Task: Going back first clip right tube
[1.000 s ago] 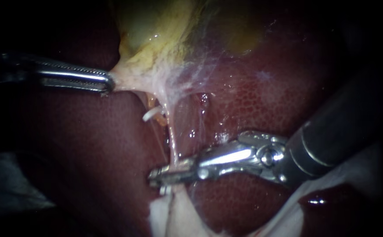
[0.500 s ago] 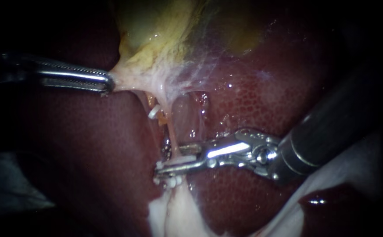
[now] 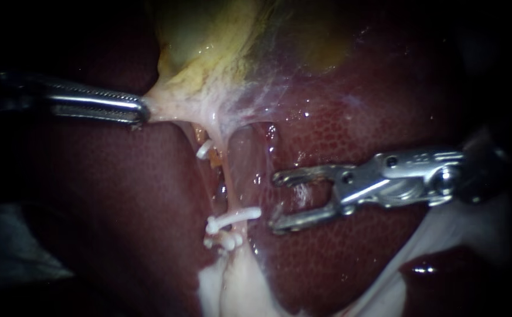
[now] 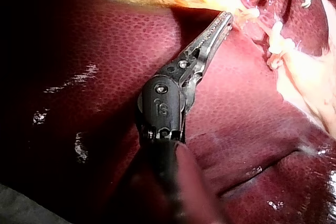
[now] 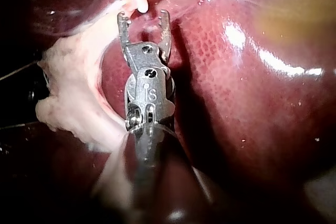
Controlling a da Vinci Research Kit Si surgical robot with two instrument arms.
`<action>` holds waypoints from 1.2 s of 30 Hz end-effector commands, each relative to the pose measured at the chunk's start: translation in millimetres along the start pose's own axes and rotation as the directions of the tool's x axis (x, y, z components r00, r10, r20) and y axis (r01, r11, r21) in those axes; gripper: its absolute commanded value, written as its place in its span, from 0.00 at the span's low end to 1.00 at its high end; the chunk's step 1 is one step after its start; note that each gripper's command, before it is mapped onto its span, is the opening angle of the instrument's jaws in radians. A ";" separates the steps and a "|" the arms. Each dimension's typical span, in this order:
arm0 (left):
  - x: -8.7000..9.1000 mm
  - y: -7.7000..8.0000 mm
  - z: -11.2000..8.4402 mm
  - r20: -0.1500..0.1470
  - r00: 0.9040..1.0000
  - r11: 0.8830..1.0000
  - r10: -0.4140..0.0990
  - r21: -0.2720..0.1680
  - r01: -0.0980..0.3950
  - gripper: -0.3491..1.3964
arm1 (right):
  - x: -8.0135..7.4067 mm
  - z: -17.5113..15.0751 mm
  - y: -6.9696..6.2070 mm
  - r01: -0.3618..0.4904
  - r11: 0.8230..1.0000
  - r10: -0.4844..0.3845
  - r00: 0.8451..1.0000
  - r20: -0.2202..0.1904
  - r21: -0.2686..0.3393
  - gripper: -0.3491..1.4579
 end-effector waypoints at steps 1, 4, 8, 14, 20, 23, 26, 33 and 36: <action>0.0 0.0 0.0 0.000 1.000 1.000 0.000 0.000 0.000 0.00 | 0.2 -0.7 -0.1 0.020 1.000 -0.020 1.000 0.011 -0.006 0.47; 0.0 0.0 0.0 0.000 1.000 1.000 0.000 -0.001 0.000 0.00 | 0.6 -2.4 -0.3 0.056 0.998 -0.056 0.998 0.021 -0.033 0.47; 0.0 -0.1 0.0 0.000 1.000 1.000 0.000 -0.001 0.000 0.00 | 0.5 -3.4 -0.3 0.085 0.995 -0.084 0.996 0.027 -0.059 0.47; -0.2 -0.4 0.5 -0.001 1.000 1.000 0.001 0.002 -0.001 0.00 | 0.5 -4.4 0.0 0.117 0.991 -0.116 0.993 0.031 -0.066 0.47; -2.1 -1.2 3.4 -0.001 1.000 1.000 0.011 0.002 -0.011 0.00 | 0.7 -6.0 0.2 0.131 0.990 -0.129 0.991 0.033 -0.060 0.47; -3.3 -1.9 5.0 0.011 1.000 1.000 0.012 -0.002 -0.012 0.00 | 0.8 -6.4 0.2 0.129 0.990 -0.128 0.991 0.032 -0.059 0.47; -4.0 -2.6 6.2 0.023 1.000 1.000 0.005 -0.003 -0.004 0.00 | 0.8 -6.6 0.2 0.130 0.990 -0.128 0.991 0.032 -0.058 0.47; -4.3 -2.9 6.6 0.023 1.000 1.000 -0.005 -0.005 0.006 0.00 | 0.8 -6.6 0.0 0.130 0.990 -0.128 0.991 0.032 -0.058 0.47; -4.2 -2.8 6.5 0.023 1.000 1.000 -0.006 -0.006 0.006 0.00 | 0.8 -6.6 -0.1 0.129 0.990 -0.128 0.991 0.029 -0.058 0.47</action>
